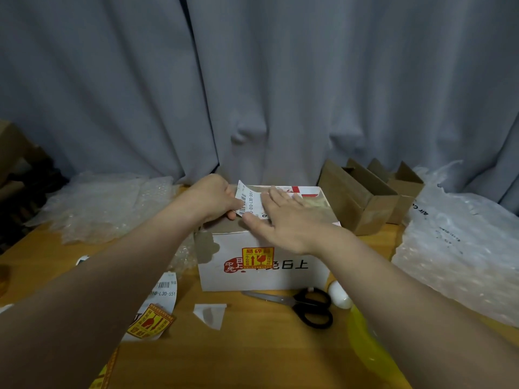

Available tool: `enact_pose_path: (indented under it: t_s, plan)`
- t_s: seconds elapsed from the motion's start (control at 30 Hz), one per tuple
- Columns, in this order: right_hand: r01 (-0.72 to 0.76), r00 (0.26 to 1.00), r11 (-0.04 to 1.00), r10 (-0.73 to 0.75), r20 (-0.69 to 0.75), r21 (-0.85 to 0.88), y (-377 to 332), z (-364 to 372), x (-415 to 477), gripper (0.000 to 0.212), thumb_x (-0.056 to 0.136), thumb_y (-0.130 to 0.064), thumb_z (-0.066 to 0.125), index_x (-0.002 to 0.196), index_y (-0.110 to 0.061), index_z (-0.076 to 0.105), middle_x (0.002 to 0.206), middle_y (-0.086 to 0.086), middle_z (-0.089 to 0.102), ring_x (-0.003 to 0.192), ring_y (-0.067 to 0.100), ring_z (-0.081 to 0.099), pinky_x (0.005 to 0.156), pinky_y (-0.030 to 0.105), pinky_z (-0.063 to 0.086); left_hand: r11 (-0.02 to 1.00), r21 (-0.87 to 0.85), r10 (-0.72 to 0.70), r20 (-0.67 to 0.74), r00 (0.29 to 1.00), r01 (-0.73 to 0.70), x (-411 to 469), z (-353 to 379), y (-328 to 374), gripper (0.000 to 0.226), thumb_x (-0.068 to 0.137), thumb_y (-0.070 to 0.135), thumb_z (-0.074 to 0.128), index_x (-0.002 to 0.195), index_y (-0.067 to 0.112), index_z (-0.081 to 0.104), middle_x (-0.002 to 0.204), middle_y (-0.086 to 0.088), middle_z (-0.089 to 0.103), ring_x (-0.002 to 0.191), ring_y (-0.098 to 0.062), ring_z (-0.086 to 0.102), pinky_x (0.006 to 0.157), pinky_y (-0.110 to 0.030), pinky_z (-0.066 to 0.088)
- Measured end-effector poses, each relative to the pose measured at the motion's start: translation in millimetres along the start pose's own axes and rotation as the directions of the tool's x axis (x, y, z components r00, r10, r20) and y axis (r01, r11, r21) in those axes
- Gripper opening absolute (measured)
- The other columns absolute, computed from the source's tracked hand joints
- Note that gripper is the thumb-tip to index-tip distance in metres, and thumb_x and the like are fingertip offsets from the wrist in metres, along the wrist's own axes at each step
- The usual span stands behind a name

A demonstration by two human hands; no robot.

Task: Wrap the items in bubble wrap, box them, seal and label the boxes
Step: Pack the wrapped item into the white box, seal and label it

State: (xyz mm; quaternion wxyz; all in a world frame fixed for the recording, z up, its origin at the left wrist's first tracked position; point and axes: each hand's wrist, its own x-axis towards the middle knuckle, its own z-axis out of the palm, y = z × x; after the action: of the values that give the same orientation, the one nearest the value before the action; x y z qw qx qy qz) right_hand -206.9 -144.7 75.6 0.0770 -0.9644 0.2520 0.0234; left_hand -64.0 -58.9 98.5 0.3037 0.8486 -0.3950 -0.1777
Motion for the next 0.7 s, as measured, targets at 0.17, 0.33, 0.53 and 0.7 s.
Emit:
enact_pose_path:
  t_s: [0.17, 0.33, 0.53, 0.7]
  plan:
    - [-0.105, 0.991, 0.994, 0.106, 0.076, -0.018, 25.7, -8.6, -14.1, 0.107, 0.071, -0.080, -0.004, 0.153, -0.012, -0.007, 0.160, 0.005, -0.011, 0.147, 0.014, -0.011, 0.120, 0.040, -0.005, 1.000, 0.005, -0.010, 0.017, 1.000, 0.009, 1.3, -0.6, 0.4, 0.016, 0.087, 0.023, 0.065, 0.082, 0.009, 0.066, 0.062, 0.001, 0.067, 0.067, -0.012, 0.059, 0.075, -0.032, 0.049]
    - [-0.113, 0.990, 0.985, 0.122, 0.063, -0.133, 10.3, -8.9, -10.0, 0.108, 0.075, -0.083, 0.002, 0.153, -0.008, -0.002, 0.161, 0.009, -0.004, 0.148, 0.018, -0.010, 0.118, 0.044, -0.012, 0.997, -0.061, -0.044, 0.038, 0.998, 0.046, 2.4, -3.8, -1.5, 0.014, 0.085, 0.021, 0.068, 0.075, 0.012, 0.067, 0.048, 0.005, 0.064, 0.061, -0.013, 0.057, 0.067, -0.028, 0.047]
    - [-0.010, 0.992, 1.000, 0.012, 0.124, -0.022, -24.1, -5.4, -2.3, 0.101, 0.082, -0.080, 0.019, 0.153, -0.010, -0.004, 0.160, 0.008, -0.009, 0.147, 0.018, -0.012, 0.120, 0.039, -0.005, 0.998, -0.048, -0.033, 0.070, 0.997, 0.036, -2.9, -14.0, -0.3, 0.022, 0.086, 0.022, 0.065, 0.070, 0.007, 0.063, 0.054, -0.002, 0.064, 0.046, -0.014, 0.046, 0.051, -0.024, 0.037]
    - [0.011, 0.993, 1.000, -0.008, 0.122, -0.027, -36.7, -4.0, 4.3, 0.104, 0.082, -0.081, 0.021, 0.152, -0.009, -0.005, 0.161, 0.007, -0.010, 0.147, 0.018, -0.012, 0.120, 0.038, -0.005, 1.000, 0.004, 0.013, -0.118, 0.993, -0.012, -7.5, -25.0, -36.1, 0.021, 0.087, 0.028, 0.066, 0.092, 0.008, 0.065, 0.084, -0.008, 0.066, 0.070, -0.018, 0.059, 0.058, -0.025, 0.050]
